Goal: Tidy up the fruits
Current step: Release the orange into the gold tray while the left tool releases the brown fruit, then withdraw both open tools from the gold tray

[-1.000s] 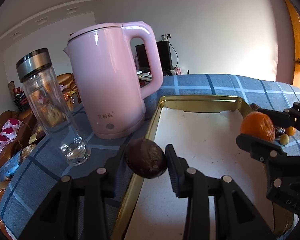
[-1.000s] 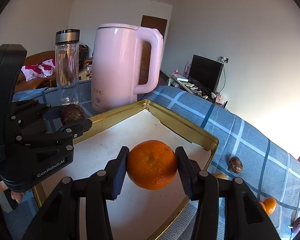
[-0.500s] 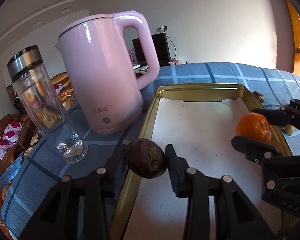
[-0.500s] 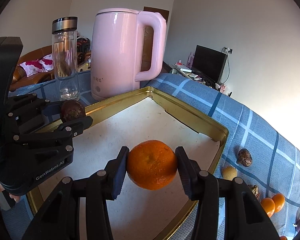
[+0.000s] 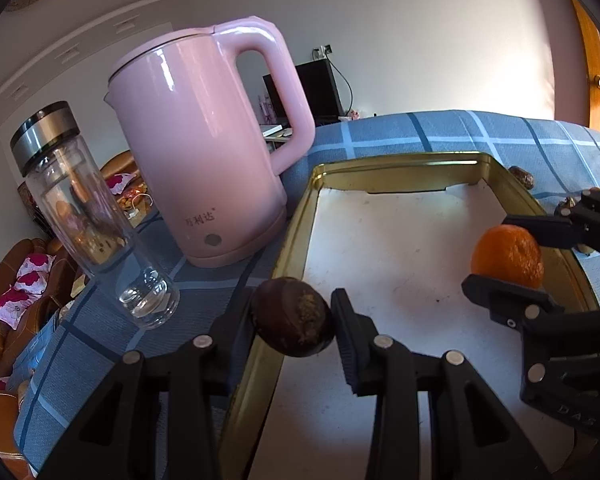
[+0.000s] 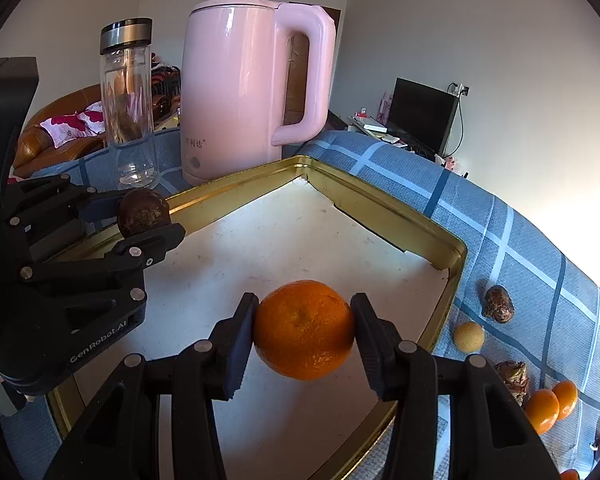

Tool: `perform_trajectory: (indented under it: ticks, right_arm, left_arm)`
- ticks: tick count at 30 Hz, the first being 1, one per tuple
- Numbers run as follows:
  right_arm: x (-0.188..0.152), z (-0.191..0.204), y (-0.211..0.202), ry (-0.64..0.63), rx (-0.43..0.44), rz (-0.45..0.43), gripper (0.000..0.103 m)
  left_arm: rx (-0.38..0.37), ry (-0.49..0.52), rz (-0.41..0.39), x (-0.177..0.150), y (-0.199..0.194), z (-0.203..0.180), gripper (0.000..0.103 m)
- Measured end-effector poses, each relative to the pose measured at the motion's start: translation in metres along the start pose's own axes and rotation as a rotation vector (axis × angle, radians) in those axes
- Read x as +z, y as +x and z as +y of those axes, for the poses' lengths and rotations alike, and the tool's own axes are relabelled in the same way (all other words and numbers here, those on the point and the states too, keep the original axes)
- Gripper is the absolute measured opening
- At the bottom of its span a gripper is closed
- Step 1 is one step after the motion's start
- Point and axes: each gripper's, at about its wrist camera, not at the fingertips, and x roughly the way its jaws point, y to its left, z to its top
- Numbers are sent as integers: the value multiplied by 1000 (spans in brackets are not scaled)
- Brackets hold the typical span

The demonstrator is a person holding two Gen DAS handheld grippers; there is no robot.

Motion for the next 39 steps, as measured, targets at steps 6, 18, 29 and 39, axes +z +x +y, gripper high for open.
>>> perform_trajectory:
  ticks: [6,18,29,39]
  right_arm:
    - [0,1,1,-9,0,8,50]
    - [0,4,0,-21,23,16,51]
    - [2,-2,-51,-48,-56,-74,68]
    - [-23,-64,-136,50,-191,-173,75]
  left_arm:
    - [12,13,2,0,1,-1,42]
    - [32,37,-7,0,-3,-5,58]
    - [37,15,-101,13,-48,-1,89]
    - [-131,8,-190,38,-97,-51,96]
